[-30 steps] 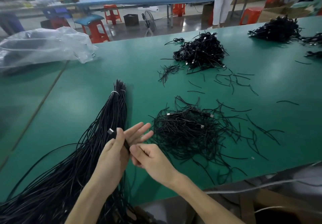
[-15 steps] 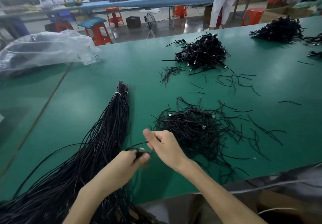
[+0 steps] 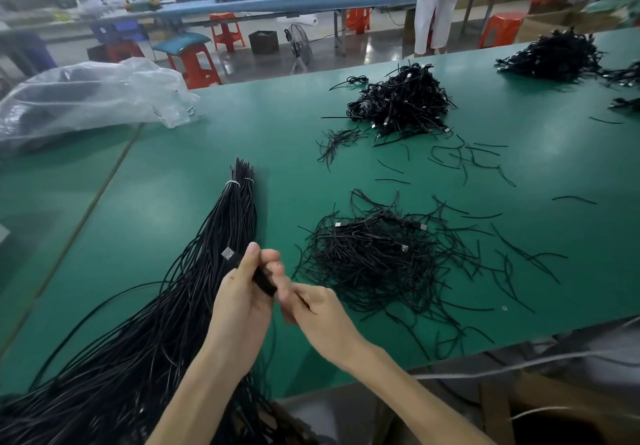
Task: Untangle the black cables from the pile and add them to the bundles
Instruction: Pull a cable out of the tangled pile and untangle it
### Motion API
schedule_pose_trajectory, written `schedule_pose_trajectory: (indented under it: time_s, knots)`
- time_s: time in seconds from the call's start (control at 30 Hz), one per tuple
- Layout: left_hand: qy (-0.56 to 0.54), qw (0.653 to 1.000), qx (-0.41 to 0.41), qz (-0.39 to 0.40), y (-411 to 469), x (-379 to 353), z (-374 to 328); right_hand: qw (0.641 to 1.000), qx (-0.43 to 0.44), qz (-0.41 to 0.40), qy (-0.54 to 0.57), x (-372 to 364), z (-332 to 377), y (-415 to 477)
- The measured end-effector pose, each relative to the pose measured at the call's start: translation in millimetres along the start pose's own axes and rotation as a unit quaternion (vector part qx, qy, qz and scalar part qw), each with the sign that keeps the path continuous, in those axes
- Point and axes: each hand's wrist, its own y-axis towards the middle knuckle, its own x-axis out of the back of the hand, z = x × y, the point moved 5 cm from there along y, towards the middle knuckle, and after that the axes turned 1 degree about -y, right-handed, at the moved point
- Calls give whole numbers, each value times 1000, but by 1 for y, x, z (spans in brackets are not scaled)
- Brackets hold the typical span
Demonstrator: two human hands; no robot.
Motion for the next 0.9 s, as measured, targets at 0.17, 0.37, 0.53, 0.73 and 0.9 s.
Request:
schedule_pose_trajectory:
  time_s: [0.17,0.37,0.53,0.73,0.9]
  knots:
    - [21,1000,-3,-5,-3,-3,3,999,-16,34,-37,8,0,1]
    - [112,992,33,43,-11,-16,14,997,-37,34,52,7,4,3]
    - [130,969,73,198,-13,-17,3,993,-20,36,112,18,9,-4]
    - [147,955,78,245,-19,-13,0,994,-28,23,102,19,13,-13]
    - [168,962,34,211,-23,-16,-1,991,-24,22,127,19,15,-12]
